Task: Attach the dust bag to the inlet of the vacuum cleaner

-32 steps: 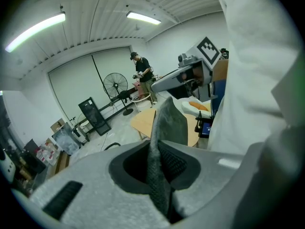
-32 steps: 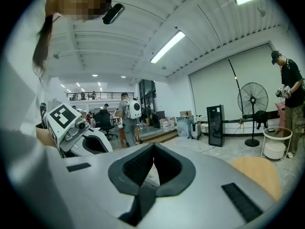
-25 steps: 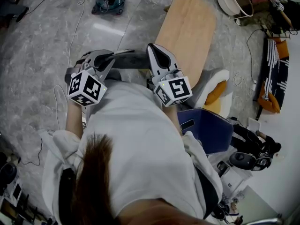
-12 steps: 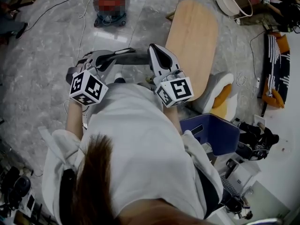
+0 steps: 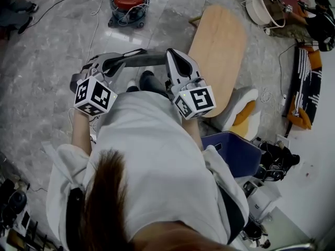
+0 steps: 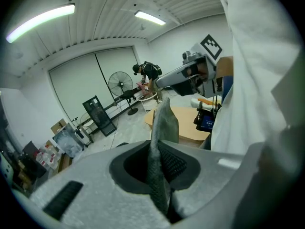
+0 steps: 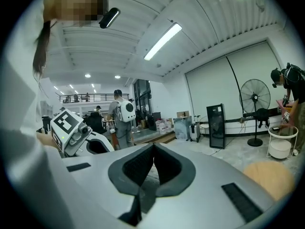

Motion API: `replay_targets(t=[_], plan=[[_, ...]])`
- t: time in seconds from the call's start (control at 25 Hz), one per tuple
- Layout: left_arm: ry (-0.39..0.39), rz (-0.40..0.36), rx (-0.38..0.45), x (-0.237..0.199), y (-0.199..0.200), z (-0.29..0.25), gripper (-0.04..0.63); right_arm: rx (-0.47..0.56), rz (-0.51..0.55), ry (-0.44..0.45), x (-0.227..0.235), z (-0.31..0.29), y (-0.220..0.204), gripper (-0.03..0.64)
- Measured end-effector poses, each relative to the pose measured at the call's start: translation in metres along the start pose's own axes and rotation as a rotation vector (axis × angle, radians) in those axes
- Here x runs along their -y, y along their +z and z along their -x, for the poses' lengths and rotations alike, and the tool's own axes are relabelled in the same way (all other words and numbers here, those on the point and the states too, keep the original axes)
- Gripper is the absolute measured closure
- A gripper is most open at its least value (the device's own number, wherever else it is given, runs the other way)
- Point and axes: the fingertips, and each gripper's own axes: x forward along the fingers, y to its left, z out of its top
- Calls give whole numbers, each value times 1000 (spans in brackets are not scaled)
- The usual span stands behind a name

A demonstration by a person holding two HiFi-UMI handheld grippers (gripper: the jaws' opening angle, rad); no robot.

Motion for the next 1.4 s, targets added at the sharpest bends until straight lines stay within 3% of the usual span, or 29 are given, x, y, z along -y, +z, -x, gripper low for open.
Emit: replay_targets(t=[0.36, 0.8, 1.12, 1.4], plan=[[-4, 53, -41, -26, -12, -25, 552, -20, -69, 44, 28, -46, -9, 614], [-51, 82, -89, -106, -17, -95, 552, -74, -98, 65, 107, -137, -2, 615], [-42, 55, -100, -158, -6, -144, 554, -80, -97, 53, 164, -169, 1, 614], [-14, 46, -106, -184, 0, -157, 554, -65, -90, 63, 181, -186, 9, 614]])
